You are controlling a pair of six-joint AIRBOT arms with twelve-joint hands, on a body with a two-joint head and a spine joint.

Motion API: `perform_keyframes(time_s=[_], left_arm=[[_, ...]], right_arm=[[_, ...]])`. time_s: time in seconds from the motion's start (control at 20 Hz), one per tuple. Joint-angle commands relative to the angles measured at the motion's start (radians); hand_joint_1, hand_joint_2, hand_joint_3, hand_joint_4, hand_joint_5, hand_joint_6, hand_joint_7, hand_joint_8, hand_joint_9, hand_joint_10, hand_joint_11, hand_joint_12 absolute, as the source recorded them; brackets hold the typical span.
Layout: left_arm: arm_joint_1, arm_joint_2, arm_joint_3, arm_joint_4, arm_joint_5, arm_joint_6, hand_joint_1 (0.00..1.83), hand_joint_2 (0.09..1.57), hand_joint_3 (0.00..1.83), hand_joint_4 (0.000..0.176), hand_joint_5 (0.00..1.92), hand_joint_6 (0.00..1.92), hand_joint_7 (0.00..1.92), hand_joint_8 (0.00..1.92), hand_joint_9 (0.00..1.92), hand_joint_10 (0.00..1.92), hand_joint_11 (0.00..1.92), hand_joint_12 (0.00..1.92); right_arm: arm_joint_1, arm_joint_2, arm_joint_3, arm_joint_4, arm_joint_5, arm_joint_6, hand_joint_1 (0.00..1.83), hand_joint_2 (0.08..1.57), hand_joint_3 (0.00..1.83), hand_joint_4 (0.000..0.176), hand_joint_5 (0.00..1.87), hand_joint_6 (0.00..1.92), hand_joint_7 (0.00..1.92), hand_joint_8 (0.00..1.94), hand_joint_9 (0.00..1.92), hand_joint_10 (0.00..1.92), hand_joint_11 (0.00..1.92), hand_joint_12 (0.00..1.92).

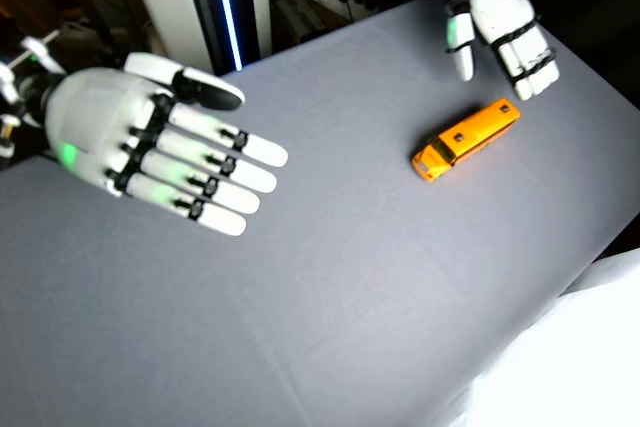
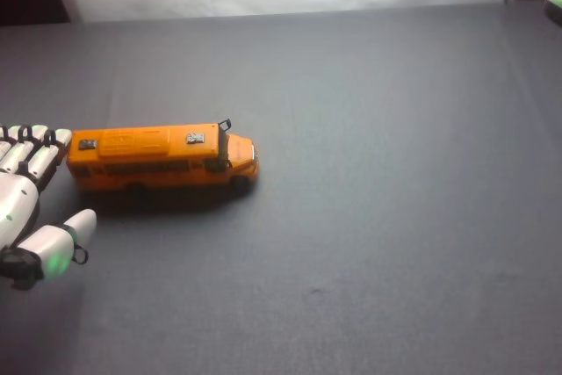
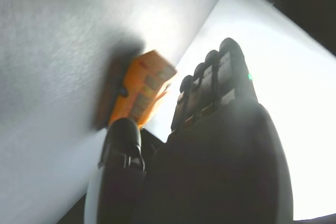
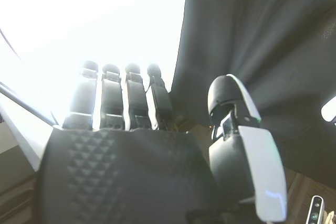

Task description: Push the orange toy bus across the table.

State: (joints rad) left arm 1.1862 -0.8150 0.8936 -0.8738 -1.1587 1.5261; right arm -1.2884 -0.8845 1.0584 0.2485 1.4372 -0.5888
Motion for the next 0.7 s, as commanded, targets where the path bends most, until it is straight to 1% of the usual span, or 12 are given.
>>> perform_keyframes(time_s=[0.0,0.3,0.4,0.5,0.65], left_arm=[[-0.013,-0.004,0.007,0.028,-0.103,0.005,0.0,1.41,0.0,0.0,0.0,0.0,0.0,0.0,0.0,0.0,0.0,0.0],[-0.018,-0.014,0.014,-0.003,-0.111,0.005,0.0,1.39,0.0,0.0,0.0,0.0,0.0,0.0,0.0,0.0,0.0,0.0],[-0.018,-0.016,0.019,-0.005,-0.102,0.005,0.0,1.4,0.0,0.0,0.0,0.0,0.0,0.0,0.0,0.0,0.0,0.0],[-0.02,-0.027,0.036,-0.011,-0.066,0.005,0.0,1.4,0.0,0.0,0.02,0.01,0.0,0.0,0.0,0.0,0.0,0.0],[-0.022,-0.04,0.053,-0.031,-0.043,0.007,0.0,1.41,0.0,0.0,0.0,0.0,0.0,0.0,0.0,0.0,0.0,0.0]], right_arm=[[0.003,-0.002,0.002,0.01,0.121,0.007,0.14,1.34,0.0,0.0,0.13,0.0,0.08,0.0,0.0,0.0,0.0,0.0],[-0.003,-0.003,0.001,0.01,0.121,0.009,0.17,1.34,0.0,0.0,0.14,0.01,0.09,0.01,0.0,0.0,0.0,0.0],[-0.003,-0.004,0.001,0.01,0.121,0.009,0.17,1.35,0.0,0.0,0.14,0.0,0.1,0.0,0.0,0.0,0.0,0.0],[-0.003,-0.005,0.001,0.01,0.121,0.009,0.18,1.35,0.0,0.0,0.14,0.0,0.09,0.0,0.0,0.0,0.0,0.0],[-0.003,-0.005,0.001,0.01,0.121,0.011,0.16,1.35,0.0,0.0,0.13,0.0,0.08,0.0,0.0,0.0,0.0,0.0]])
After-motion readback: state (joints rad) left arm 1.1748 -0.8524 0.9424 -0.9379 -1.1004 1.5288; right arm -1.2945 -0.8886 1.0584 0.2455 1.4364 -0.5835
